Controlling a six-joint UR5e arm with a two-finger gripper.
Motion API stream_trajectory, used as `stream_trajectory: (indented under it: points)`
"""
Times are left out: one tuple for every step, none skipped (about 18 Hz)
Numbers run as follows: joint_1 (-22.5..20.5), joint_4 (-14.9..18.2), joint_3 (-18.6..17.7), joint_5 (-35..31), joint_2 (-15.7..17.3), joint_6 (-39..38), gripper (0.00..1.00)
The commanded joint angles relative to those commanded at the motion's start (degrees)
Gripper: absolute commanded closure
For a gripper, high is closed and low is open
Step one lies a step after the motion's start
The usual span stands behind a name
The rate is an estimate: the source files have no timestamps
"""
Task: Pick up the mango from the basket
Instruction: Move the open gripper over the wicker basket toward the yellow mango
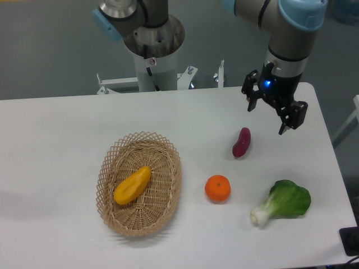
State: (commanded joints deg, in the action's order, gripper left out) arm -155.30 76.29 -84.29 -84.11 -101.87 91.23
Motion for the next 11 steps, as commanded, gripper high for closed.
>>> stream_trajectory:
  points:
    - [0.1,-0.1,-0.5,0.0,0.0,0.0,0.0]
    - [0.1,0.0,-0.4,0.0,0.0,0.0,0.0]
    - [0.1,0.0,-0.5,0.1,0.0,-0.1,0.0]
    - [0.1,0.0,-0.5,0.1,0.0,-0.1,0.0]
    - [0.2,-0.1,-0.6,0.2,0.0,-0.2,0.0]
    - [0.4,0.0,-0.7,0.2,0.1,-0.5,0.0]
    - [0.5,0.0,-0.7,0.3,0.1,-0.7,0.0]
    - [0.6,0.0,-0.8,0.2,0.3,-0.8,0.0]
    - [0.7,0.0,-1.0,0.3,0.5,-0.9,0.0]
    - [0.9,0.0,-1.0,0.3,0.5,-1.1,0.0]
    - [1.0,0.0,-1.1,0.3,0.5,-2.2,0.0]
